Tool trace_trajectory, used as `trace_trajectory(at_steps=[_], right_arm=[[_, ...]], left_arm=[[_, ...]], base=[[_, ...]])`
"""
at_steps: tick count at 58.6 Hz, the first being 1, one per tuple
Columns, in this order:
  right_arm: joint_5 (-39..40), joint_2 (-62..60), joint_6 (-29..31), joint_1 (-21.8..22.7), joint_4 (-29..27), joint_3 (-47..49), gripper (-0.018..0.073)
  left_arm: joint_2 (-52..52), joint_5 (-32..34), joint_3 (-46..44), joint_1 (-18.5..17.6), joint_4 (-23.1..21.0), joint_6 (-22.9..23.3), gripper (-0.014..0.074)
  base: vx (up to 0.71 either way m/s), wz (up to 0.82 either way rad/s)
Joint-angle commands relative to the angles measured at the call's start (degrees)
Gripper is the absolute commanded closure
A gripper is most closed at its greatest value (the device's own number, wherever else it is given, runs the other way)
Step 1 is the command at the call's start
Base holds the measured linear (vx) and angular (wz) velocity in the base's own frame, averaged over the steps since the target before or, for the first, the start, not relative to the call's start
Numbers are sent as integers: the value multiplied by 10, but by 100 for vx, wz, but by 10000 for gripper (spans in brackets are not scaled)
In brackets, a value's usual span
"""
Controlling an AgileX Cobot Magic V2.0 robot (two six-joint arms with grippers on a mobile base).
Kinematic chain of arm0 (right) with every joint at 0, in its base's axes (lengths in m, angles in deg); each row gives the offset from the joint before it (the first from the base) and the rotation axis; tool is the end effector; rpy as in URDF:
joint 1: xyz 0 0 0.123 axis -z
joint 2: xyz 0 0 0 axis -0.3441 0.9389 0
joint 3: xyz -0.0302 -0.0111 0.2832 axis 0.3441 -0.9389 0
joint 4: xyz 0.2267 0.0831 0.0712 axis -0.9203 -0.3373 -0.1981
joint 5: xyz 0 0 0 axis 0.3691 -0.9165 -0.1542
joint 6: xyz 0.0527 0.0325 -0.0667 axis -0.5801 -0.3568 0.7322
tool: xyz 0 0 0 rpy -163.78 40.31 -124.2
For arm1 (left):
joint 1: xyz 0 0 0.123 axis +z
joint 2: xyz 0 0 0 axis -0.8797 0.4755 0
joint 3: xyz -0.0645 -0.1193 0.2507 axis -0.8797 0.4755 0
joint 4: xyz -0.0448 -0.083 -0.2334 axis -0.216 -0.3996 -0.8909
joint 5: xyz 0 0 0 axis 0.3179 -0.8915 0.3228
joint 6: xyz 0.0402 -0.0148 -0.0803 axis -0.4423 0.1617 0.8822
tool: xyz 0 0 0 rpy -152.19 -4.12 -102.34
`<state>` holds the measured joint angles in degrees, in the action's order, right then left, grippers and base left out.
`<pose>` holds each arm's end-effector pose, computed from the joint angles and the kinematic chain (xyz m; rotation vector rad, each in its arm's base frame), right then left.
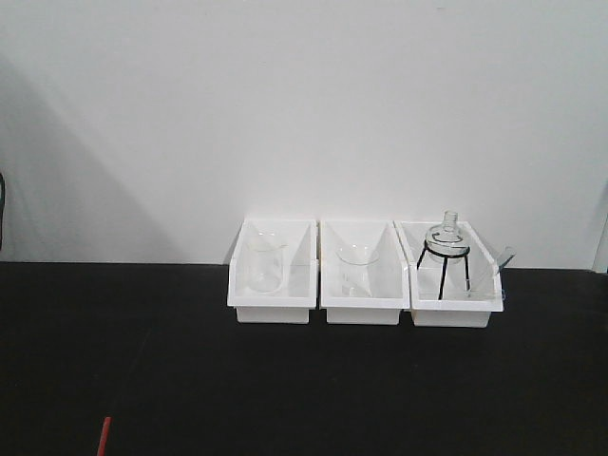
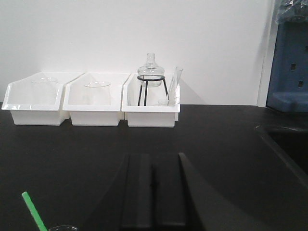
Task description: Sort red and green spoons into left cabinet
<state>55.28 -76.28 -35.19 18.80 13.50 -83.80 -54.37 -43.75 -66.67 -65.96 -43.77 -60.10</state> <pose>0.0569 0.0008 0.1975 -0.0214 1.5740 0.0062 0.0567 -0.0043 0.2003 0.1403 1.5428 0.0255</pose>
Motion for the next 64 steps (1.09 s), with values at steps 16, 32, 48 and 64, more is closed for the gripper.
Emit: trace_trajectory(at_steps=[16, 32, 48, 64], right_arm=[[47, -7, 2, 3, 1, -5, 562], [47, -7, 2, 3, 1, -5, 562], [47, -7, 2, 3, 1, -5, 562], [101, -7, -2, 3, 0, -4, 562]], left_arm=[[-11, 46, 9, -1, -3, 4, 596], [-11, 46, 9, -1, -3, 4, 596], [-11, 46, 9, -1, -3, 4, 596], [-11, 46, 9, -1, -3, 4, 596]], base=[[0, 0], [0, 0], [0, 0], [0, 0]])
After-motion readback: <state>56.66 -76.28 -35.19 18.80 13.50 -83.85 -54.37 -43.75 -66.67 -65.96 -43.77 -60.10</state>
